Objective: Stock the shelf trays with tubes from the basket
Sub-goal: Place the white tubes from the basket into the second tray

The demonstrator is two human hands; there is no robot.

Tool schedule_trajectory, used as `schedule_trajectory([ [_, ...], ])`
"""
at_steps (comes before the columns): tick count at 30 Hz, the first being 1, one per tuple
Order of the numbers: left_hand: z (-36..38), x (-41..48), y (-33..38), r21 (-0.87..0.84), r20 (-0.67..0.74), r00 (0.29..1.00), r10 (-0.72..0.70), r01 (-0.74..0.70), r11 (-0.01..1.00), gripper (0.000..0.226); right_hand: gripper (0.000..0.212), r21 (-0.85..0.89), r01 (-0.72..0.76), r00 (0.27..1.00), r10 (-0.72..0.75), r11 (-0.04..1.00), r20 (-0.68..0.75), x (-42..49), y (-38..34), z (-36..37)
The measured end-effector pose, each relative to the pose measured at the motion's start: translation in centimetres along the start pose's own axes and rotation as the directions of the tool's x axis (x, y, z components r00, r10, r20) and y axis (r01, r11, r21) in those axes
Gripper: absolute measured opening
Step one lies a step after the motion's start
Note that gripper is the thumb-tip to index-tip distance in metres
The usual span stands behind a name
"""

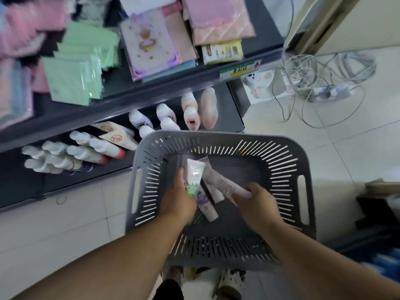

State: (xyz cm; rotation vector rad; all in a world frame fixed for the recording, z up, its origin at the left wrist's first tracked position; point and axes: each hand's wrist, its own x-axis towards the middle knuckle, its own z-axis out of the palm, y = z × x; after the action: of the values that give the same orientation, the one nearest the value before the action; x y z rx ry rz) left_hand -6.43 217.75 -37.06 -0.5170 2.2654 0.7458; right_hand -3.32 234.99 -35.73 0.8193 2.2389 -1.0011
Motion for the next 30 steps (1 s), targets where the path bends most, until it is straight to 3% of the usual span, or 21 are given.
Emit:
schedule_trajectory([
  [5,-5.5,-6.0,4.3,-0.089,-0.107,0.986,0.131,-0.141,0.986,0.054,0.019,0.089,0.127,0.991,-0.124,0.988,-0.043,-5.0,-4.5,-5.9],
  [10,-11.6,-12.5,8.5,-0.192,-0.21,0.955,0.21,-0.251,0.949,0.045,0.019,0.188,0.252,0.967,-0.244,0.949,-0.066,-10.1,-9.7,-12.8],
  [17,-18.9,-21.3,14.2,-0.204,-0.305,0.883,0.358,-0.427,0.881,0.041,0.013,0.442,0.282,0.951,-0.307,0.852,-0.014,-17.3,-16.6,-21.8],
  [24,-25.7,-28.9,18.3,-0.201,-0.452,0.751,0.482,-0.612,0.765,0.032,0.022,0.453,0.475,0.869,-0.484,0.755,-0.104,-23.9,-22.6,-29.0],
  [30,-30.0,-33.7,19.5,-0.192,-0.554,0.667,0.499,-0.685,0.702,0.038,0.018,0.475,0.616,0.766,-0.618,0.628,-0.176,-29.2,-26.9,-33.2],
])
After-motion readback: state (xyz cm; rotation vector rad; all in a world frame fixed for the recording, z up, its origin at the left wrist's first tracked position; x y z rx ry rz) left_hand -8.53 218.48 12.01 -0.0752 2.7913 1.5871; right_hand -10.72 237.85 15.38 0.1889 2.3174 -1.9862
